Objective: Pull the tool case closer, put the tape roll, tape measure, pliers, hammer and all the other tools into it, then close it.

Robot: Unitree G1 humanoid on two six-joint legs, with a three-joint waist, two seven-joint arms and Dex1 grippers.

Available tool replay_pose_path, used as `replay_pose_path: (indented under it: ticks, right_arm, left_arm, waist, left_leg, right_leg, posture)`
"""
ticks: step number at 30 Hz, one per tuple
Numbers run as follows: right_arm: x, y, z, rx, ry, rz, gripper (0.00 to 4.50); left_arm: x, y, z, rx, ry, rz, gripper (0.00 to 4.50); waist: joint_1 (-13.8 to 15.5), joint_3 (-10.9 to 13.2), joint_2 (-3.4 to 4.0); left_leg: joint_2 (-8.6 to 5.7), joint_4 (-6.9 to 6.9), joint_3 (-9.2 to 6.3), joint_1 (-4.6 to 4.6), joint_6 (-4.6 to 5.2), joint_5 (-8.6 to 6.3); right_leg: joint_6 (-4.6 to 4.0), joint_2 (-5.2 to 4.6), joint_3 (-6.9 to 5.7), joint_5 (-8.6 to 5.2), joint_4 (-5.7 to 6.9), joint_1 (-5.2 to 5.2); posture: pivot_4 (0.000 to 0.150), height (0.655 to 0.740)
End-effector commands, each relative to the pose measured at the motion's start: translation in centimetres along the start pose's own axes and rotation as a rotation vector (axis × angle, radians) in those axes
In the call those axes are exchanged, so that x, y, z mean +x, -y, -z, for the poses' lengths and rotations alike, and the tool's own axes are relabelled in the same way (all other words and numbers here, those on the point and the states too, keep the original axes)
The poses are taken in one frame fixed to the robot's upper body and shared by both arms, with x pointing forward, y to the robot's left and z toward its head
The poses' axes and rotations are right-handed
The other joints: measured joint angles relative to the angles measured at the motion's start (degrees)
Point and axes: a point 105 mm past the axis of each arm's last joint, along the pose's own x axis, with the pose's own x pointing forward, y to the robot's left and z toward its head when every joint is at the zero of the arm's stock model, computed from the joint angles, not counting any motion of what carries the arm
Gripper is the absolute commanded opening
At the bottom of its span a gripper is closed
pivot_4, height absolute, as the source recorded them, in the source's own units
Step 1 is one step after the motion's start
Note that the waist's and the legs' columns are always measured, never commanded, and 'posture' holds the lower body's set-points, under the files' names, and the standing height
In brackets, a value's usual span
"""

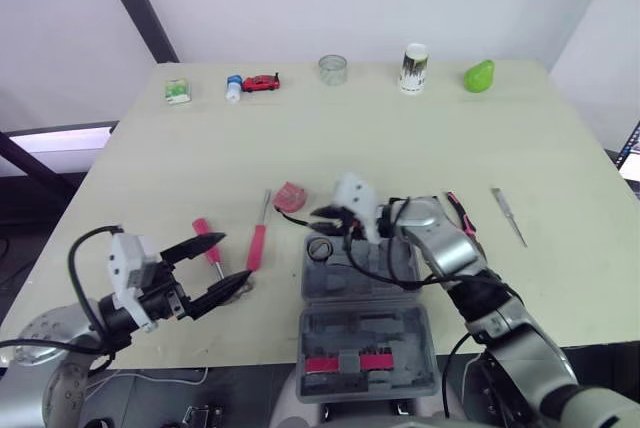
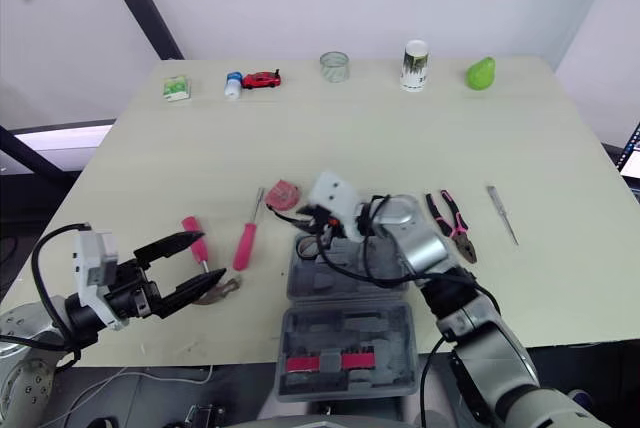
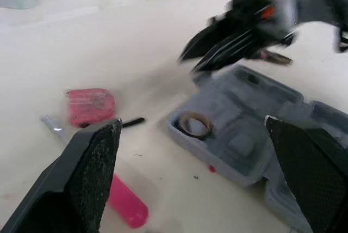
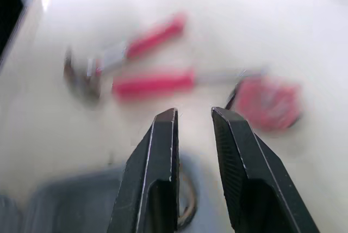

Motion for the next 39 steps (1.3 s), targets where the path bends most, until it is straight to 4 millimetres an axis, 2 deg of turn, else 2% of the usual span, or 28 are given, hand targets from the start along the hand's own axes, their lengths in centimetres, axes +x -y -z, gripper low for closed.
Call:
replay_pose_path:
  ticks: [1, 4, 8, 12, 13, 14, 16, 19, 20, 21, 22, 23, 27, 31, 34, 36, 39]
  right_arm:
    - [-3.5, 1.5, -1.0, -0.023, 0.067, 0.107, 1.02]
    - [-7.8, 2.9, -0.3, -0.013, 0.09, 0.239, 1.02]
    - [-14.6, 3.9, 1.7, 0.048, 0.022, 0.429, 1.02]
    - [-20.7, 3.1, 3.5, 0.093, -0.055, 0.58, 1.02]
    - [-24.3, 2.6, 4.8, 0.132, -0.099, 0.681, 1.02]
    - [-26.8, 2.1, 5.5, 0.156, -0.128, 0.749, 1.02]
    - [-30.3, 0.7, 6.2, 0.187, -0.136, 0.824, 1.02]
    - [-34.6, -1.4, 7.8, 0.243, -0.194, 0.927, 1.71]
    - [-36.1, -2.1, 8.3, 0.257, -0.217, 0.96, 2.24]
    - [-37.2, -2.6, 8.5, 0.263, -0.232, 0.983, 2.38]
    - [-38.1, -3.1, 8.8, 0.277, -0.242, 1.005, 2.67]
    - [-38.9, -3.5, 9.2, 0.29, -0.254, 1.024, 3.18]
    - [-41.2, -5.0, 10.4, 0.316, -0.307, 1.069, 4.45]
    - [-42.1, -5.4, 10.6, 0.321, -0.317, 1.091, 4.45]
    - [-41.9, -5.1, 10.3, 0.311, -0.311, 1.078, 4.45]
    - [-41.1, -4.5, 9.7, 0.294, -0.292, 1.053, 4.45]
    - [-39.0, -3.6, 8.4, 0.28, -0.24, 0.982, 4.45]
  left_arm:
    - [-1.3, -0.8, 0.0, 0.02, 0.0, -0.042, 4.5]
    - [-2.3, -1.4, 0.6, 0.014, -0.009, -0.081, 4.5]
    - [-3.9, -2.6, 1.5, 0.014, -0.028, -0.153, 4.5]
    - [-5.6, -3.5, 2.7, -0.002, -0.052, -0.22, 4.5]
    - [-6.6, -4.0, 3.5, -0.019, -0.074, -0.265, 4.5]
    - [-7.2, -4.4, 4.0, -0.031, -0.089, -0.295, 4.5]
    - [-8.6, -5.0, 5.2, -0.05, -0.119, -0.358, 4.5]
    - [-10.9, -5.3, 7.0, -0.099, -0.155, -0.444, 4.5]
    - [-11.5, -5.5, 7.4, -0.11, -0.158, -0.473, 4.5]
    - [-11.9, -5.6, 7.5, -0.115, -0.159, -0.49, 4.5]
    - [-12.2, -5.6, 7.6, -0.123, -0.157, -0.503, 4.5]
    - [-12.5, -5.7, 7.8, -0.13, -0.158, -0.516, 4.5]
    - [-13.7, -5.6, 8.6, -0.153, -0.182, -0.544, 4.5]
    - [-14.6, -5.3, 9.0, -0.161, -0.195, -0.559, 4.5]
    - [-14.5, -5.3, 9.0, -0.157, -0.192, -0.554, 4.5]
    - [-13.8, -5.2, 8.6, -0.147, -0.177, -0.534, 4.5]
    - [-11.6, -4.7, 7.4, -0.117, -0.145, -0.449, 4.5]
  waist:
    - [-0.1, 0.0, 0.0]
    - [0.0, 0.0, -0.03]
    - [0.4, 0.0, -0.03]
    - [1.0, 0.0, -0.07]
    - [1.1, 0.0, -0.07]
    - [1.2, 0.0, -0.09]
    - [1.4, -0.1, -0.11]
    - [0.8, -0.2, -0.4]
    - [0.7, -0.2, -0.43]
    - [0.8, -0.2, -0.44]
    - [0.9, -0.2, -0.44]
    - [1.0, -0.2, -0.45]
    - [1.0, -0.4, -0.61]
    - [1.0, -0.4, -0.61]
    - [1.1, -0.4, -0.59]
    - [1.1, -0.4, -0.59]
    - [1.2, -0.4, -0.56]
  left_leg:
    - [0.0, 0.0, 0.02, 0.0, 0.0, 0.0]
    - [-0.02, 0.02, 0.05, 0.03, 0.03, -0.01]
    - [-0.01, 0.01, 0.06, 0.03, 0.04, -0.02]
    - [0.01, 0.01, 0.14, 0.06, 0.06, -0.02]
    - [0.02, 0.01, 0.14, 0.07, 0.06, -0.02]
    - [0.02, 0.01, 0.18, 0.08, 0.06, -0.02]
    - [0.0, 0.01, 0.16, 0.08, 0.07, -0.03]
    - [0.03, 0.02, 0.22, 0.21, 0.09, -0.03]
    - [0.23, 0.02, 0.36, 0.4, 0.09, -0.03]
    - [0.3, 0.02, 0.4, 0.5, 0.09, -0.03]
    - [0.29, 0.01, 0.41, 0.75, 0.08, -0.04]
    - [0.3, -0.04, 0.42, 0.97, 0.08, -0.05]
    - [0.32, -0.06, 0.42, 1.03, 0.09, -0.06]
    - [0.35, -0.05, 0.45, 1.05, 0.09, -0.06]
    - [0.35, -0.06, 0.46, 1.05, 0.09, -0.06]
    - [0.35, -0.06, 0.44, 1.04, 0.09, -0.06]
    - [0.35, -0.06, 0.44, 1.03, 0.09, -0.06]
  right_leg:
    - [0.0, 0.01, 0.01, 0.0, -0.01, 0.0]
    - [0.01, 0.07, 0.02, 0.0, 0.01, 0.01]
    - [0.01, 0.12, 0.03, 0.0, -0.01, 0.01]
    - [0.01, 0.21, 0.08, -0.01, -0.01, 0.02]
    - [0.01, 0.22, 0.08, -0.01, -0.02, 0.03]
    - [0.01, 0.22, 0.12, -0.01, -0.01, 0.03]
    - [0.02, 0.24, 0.1, -0.02, -0.04, 0.07]
    - [0.03, 0.31, 0.18, -0.03, -0.05, 0.13]
    - [0.01, 0.54, 0.37, -0.03, -0.07, 0.21]
    - [0.01, 0.57, 0.39, -0.03, -0.07, 0.29]
    - [-0.02, 0.57, 0.39, -0.05, -0.08, 0.5]
    - [-0.04, 0.56, 0.4, -0.08, -0.14, 0.75]
    - [-0.21, 0.53, 0.42, -0.17, -0.18, 0.81]
    - [-0.22, 0.43, 0.46, -0.17, -0.16, 0.82]
    - [-0.23, 0.15, 0.47, -0.17, -0.16, 0.81]
    - [-0.23, 0.09, 0.54, -0.17, -0.16, 0.81]
    - [-0.23, 0.06, 0.59, -0.17, -0.16, 0.81]
  posture:
    - [0.15, 0.74]
    - [0.15, 0.74]
    - [0.15, 0.74]
    - [0.15, 0.74]
    - [0.15, 0.74]
    - [0.15, 0.74]
    - [0.15, 0.74]
    - [0.15, 0.74]
    - [0.15, 0.74]
    - [0.15, 0.74]
    - [0.15, 0.74]
    - [0.15, 0.74]
    - [0.15, 0.74]
    - [0.15, 0.74]
    - [0.15, 0.74]
    - [0.15, 0.74]
    - [0.15, 0.74]
